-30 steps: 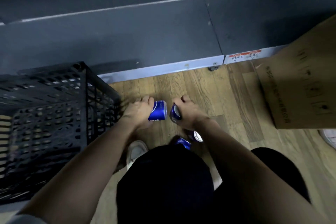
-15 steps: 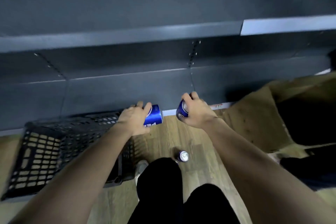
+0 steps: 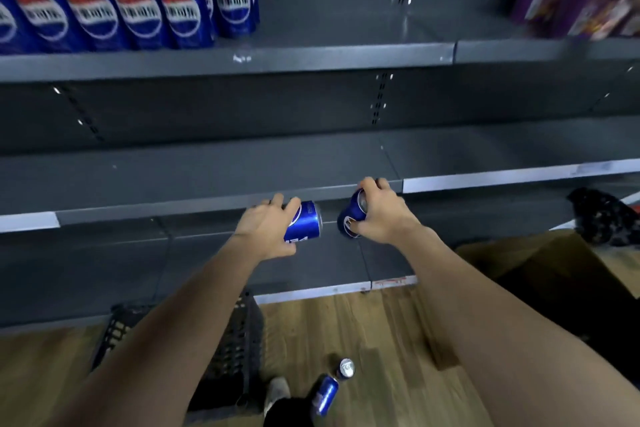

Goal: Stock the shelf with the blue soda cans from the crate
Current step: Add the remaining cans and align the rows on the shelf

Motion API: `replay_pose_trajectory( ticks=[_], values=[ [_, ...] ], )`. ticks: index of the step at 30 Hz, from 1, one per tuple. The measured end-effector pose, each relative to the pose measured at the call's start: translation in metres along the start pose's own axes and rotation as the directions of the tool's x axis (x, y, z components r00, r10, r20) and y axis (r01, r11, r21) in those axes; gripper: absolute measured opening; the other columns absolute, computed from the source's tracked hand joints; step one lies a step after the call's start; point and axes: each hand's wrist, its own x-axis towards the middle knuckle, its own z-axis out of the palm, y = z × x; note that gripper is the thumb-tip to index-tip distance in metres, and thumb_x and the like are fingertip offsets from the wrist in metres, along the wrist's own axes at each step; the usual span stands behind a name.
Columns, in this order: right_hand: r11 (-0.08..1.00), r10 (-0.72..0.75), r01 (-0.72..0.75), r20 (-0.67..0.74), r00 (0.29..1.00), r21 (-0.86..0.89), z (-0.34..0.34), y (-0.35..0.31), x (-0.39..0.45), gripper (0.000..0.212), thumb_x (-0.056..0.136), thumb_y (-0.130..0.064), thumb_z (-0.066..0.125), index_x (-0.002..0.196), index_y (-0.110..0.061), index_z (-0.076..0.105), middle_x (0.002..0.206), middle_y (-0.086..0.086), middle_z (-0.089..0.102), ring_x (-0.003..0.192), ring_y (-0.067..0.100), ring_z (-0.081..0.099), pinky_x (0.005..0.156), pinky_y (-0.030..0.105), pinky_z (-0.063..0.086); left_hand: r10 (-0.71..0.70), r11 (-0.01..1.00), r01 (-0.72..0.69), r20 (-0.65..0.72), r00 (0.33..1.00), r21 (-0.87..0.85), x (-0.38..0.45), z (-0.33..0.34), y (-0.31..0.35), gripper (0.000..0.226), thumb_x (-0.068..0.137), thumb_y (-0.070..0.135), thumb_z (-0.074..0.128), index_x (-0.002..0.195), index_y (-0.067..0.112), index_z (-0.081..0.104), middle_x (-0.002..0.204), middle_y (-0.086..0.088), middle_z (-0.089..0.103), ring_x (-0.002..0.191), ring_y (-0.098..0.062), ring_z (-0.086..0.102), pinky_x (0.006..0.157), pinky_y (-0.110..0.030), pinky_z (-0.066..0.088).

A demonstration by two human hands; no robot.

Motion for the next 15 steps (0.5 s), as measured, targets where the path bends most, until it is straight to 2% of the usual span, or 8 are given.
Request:
replay_pose_trajectory(
  ticks=[4, 7, 10, 15],
  values=[
    [1.000, -0.016, 0.018, -0.111, 0.994, 0.016, -0.049, -0.028, 0.001, 0.060, 0.077, -0.030, 0.071, 0.126, -0.016, 0.041, 0.121, 0.007, 0.042, 0.102, 0.036, 0.055, 0.084, 0.036, 0.044, 0.072, 0.986, -0.053, -0.120, 0.990, 0.158, 0.001, -0.066, -0.006, 0.064, 0.073, 0.043, 0.061, 0.125, 0.018, 0.035, 0.115, -0.005, 0.047, 0.099, -0.026, 0.053, 0.064, -0.031, 0.038],
    [0.999, -0.046, 0.049, -0.191, 0.981, 0.009, -0.081, -0.050, 0.008, 0.074, 0.077, -0.031, 0.070, 0.140, -0.023, 0.033, 0.129, 0.008, 0.040, 0.109, 0.037, 0.053, 0.088, 0.038, 0.044, 0.128, 0.963, -0.066, -0.226, 0.966, 0.259, 0.007, -0.113, -0.018, 0.069, 0.072, 0.048, 0.062, 0.128, 0.019, 0.034, 0.116, -0.005, 0.047, 0.100, -0.025, 0.053, 0.065, -0.032, 0.038],
    [0.998, -0.061, 0.064, -0.288, 0.956, 0.001, -0.111, -0.073, 0.019, 0.085, 0.077, -0.031, 0.069, 0.148, -0.028, 0.022, 0.132, 0.010, 0.038, 0.109, 0.038, 0.053, 0.089, 0.039, 0.044, 0.131, 0.957, -0.036, -0.317, 0.939, 0.288, 0.014, -0.152, -0.032, 0.073, 0.070, 0.049, 0.064, 0.130, 0.018, 0.034, 0.118, -0.006, 0.047, 0.101, -0.026, 0.053, 0.066, -0.031, 0.038],
    [0.994, -0.106, 0.113, -0.376, 0.921, -0.005, -0.147, -0.104, 0.046, 0.093, 0.077, -0.033, 0.069, 0.151, -0.034, 0.012, 0.130, 0.007, 0.038, 0.105, 0.033, 0.054, 0.083, 0.037, 0.047, 0.107, 0.949, 0.019, -0.377, 0.920, 0.315, 0.033, -0.192, -0.060, 0.072, 0.074, 0.049, 0.063, 0.131, 0.017, 0.032, 0.121, -0.007, 0.044, 0.105, -0.026, 0.051, 0.064, -0.033, 0.039]
  ],
)
